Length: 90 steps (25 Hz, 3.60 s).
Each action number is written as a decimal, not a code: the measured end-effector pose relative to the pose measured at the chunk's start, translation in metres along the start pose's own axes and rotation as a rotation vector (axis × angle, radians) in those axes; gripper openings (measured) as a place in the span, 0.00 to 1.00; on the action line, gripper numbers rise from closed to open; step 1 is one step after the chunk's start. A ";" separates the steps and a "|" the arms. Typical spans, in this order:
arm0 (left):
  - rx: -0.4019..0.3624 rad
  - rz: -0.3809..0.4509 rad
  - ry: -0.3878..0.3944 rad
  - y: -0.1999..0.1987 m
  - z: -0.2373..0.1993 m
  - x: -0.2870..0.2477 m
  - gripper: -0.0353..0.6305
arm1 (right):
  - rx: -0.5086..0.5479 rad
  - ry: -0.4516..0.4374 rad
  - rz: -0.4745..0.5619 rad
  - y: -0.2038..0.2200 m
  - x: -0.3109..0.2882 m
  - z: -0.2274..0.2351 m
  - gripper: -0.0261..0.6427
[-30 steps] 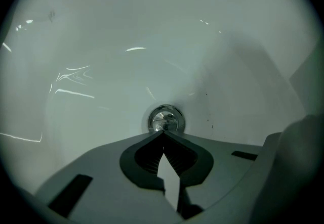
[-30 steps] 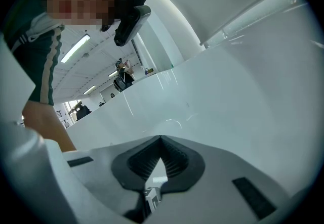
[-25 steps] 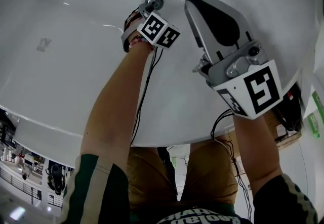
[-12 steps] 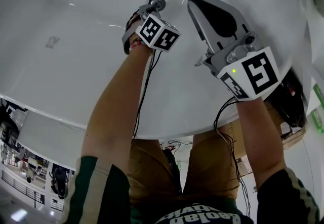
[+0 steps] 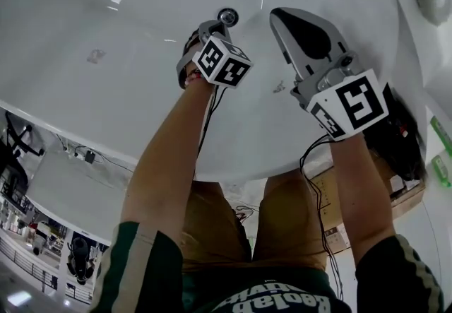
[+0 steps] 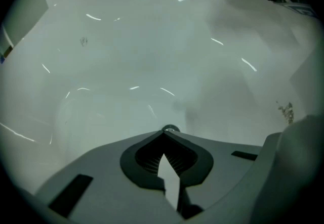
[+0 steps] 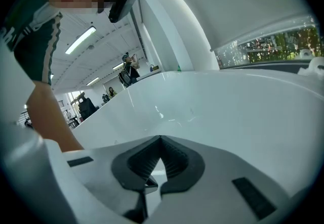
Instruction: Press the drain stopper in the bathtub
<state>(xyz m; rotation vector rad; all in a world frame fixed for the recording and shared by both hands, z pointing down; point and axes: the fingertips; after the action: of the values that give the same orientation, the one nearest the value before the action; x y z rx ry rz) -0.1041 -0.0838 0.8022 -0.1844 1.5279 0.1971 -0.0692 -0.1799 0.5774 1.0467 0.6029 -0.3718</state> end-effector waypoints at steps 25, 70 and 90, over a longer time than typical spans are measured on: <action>0.103 0.398 0.000 -0.022 -0.033 0.256 0.06 | 0.088 0.019 -0.047 -0.057 0.064 -0.064 0.06; 0.070 0.954 -0.077 0.030 -0.046 0.722 0.06 | 0.373 -0.001 0.258 -0.323 0.311 -0.265 0.06; 0.026 1.158 -0.127 0.055 -0.051 0.805 0.06 | 0.442 0.028 0.354 -0.357 0.338 -0.323 0.06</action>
<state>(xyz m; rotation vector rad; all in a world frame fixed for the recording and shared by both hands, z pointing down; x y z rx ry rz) -0.1406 -0.0334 -0.0034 0.7491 1.3491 1.0737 -0.0957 -0.0596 0.0026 1.5569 0.3538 -0.1803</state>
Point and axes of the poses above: the fingertips, and each gripper's own axes: x backward along the fingers, z to its right, y out of its underside, and after that the axes turned 14 degrees about -z, right-handed
